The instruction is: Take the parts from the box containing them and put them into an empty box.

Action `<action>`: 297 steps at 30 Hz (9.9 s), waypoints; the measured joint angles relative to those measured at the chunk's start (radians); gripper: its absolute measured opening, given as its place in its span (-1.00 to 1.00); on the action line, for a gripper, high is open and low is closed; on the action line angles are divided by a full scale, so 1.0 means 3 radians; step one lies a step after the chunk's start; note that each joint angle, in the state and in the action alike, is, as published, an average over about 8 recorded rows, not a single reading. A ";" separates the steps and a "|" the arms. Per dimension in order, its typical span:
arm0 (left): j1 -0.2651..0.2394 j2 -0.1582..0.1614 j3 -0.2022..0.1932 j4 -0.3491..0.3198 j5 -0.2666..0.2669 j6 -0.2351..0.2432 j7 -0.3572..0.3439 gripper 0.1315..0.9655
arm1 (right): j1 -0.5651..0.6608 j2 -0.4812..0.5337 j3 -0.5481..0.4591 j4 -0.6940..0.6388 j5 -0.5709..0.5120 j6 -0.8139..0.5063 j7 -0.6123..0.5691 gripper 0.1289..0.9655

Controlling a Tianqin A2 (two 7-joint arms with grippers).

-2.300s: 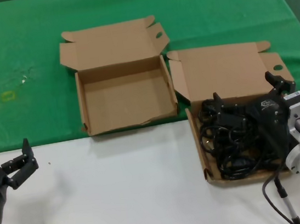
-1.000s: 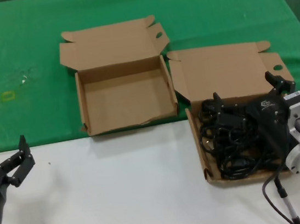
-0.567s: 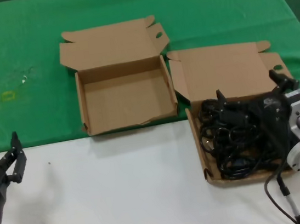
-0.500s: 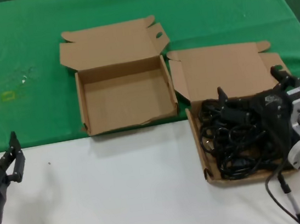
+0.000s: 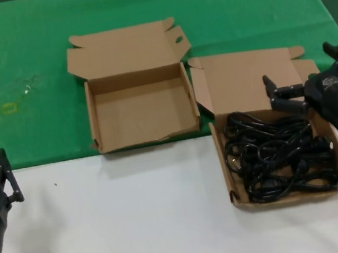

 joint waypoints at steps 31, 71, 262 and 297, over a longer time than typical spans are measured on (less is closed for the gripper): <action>0.0000 0.0000 0.0000 0.0000 0.0000 0.0000 0.0000 -0.97 | 0.1005 0.1604 -0.0758 -0.0113 -0.0878 -0.1929 0.0637 1.00; 0.0000 0.0000 0.0000 0.0000 0.0001 0.0000 -0.0002 -0.97 | 0.2042 0.0542 -0.0736 -0.1346 -0.1955 -0.4271 -0.0443 0.62; 0.0000 0.0000 0.0000 0.0000 0.0000 0.0000 0.0000 0.88 | 0.1050 -0.1587 0.0224 -0.1472 -0.1568 -0.1479 -0.0177 1.00; 0.0000 0.0000 0.0000 0.0000 0.0000 0.0000 0.0000 1.00 | -0.0188 -0.1413 0.0755 -0.0404 -0.1087 -0.0663 0.0132 1.00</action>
